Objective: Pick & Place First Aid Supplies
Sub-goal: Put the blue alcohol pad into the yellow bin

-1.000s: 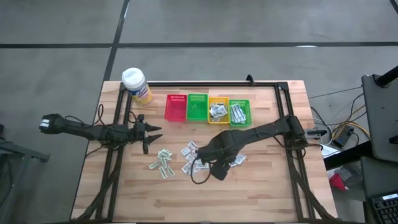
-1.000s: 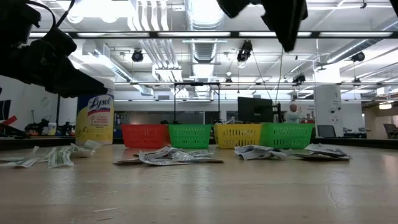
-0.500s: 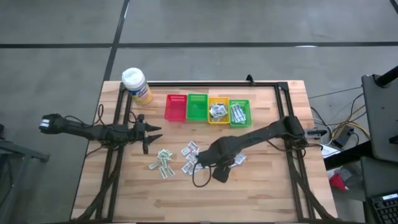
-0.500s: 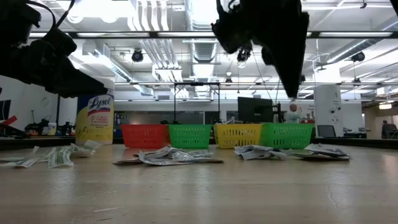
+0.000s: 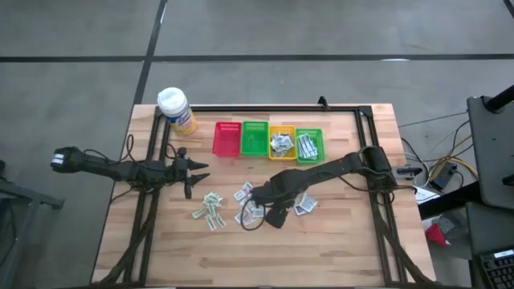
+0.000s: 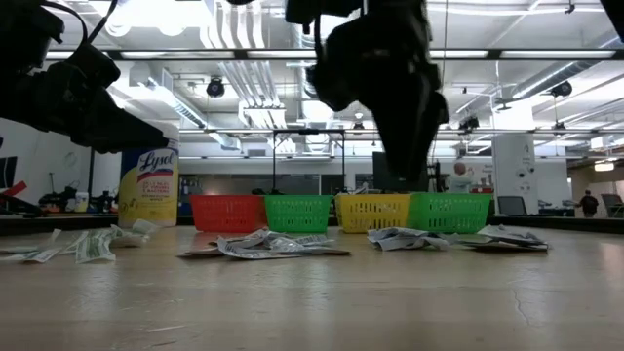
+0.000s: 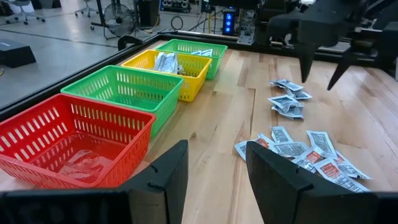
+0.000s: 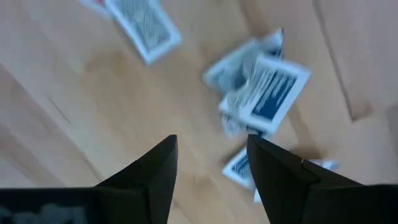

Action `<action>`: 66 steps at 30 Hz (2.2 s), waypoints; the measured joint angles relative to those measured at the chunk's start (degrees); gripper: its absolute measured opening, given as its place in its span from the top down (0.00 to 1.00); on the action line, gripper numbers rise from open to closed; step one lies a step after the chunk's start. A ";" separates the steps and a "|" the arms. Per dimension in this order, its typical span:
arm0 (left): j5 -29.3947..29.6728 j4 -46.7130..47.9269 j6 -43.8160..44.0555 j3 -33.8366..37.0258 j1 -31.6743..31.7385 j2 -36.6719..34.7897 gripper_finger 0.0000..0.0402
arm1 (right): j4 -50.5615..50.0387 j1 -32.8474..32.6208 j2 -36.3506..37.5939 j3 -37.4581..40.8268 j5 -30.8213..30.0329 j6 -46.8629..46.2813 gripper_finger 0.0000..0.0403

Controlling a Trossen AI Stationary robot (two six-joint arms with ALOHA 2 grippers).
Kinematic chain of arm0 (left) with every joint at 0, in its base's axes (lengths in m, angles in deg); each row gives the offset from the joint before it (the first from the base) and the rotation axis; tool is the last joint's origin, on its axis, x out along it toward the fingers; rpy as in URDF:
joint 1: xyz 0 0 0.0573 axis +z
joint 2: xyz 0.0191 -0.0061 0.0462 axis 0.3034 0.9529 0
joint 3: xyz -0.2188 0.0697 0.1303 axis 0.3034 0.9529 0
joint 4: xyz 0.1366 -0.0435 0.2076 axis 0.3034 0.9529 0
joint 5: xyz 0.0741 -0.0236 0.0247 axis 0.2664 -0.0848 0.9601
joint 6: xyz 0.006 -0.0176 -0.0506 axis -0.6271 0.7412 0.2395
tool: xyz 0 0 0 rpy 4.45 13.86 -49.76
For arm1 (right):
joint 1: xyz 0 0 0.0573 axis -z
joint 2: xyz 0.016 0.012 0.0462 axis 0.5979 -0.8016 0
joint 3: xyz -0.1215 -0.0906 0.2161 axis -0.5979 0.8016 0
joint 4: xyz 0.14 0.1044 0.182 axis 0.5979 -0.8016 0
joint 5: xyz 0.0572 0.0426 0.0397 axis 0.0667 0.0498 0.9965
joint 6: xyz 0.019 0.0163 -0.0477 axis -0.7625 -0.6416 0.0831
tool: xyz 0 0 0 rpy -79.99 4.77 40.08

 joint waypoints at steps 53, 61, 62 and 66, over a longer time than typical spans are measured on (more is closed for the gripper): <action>0.02 0.00 0.00 0.01 0.00 0.00 0.61 | 6.92 4.05 -1.38 5.57 -1.90 -11.87 0.52; 0.02 0.00 0.00 0.01 0.00 0.01 0.61 | 8.69 4.05 -1.36 7.53 -1.94 -13.14 0.52; 0.02 0.00 0.00 0.01 0.00 0.01 0.61 | 8.78 4.05 -1.36 7.85 -1.97 -13.40 0.52; 0.02 0.00 -0.29 0.01 0.00 0.01 0.61 | 9.34 4.05 -1.36 9.06 -2.08 -13.70 0.52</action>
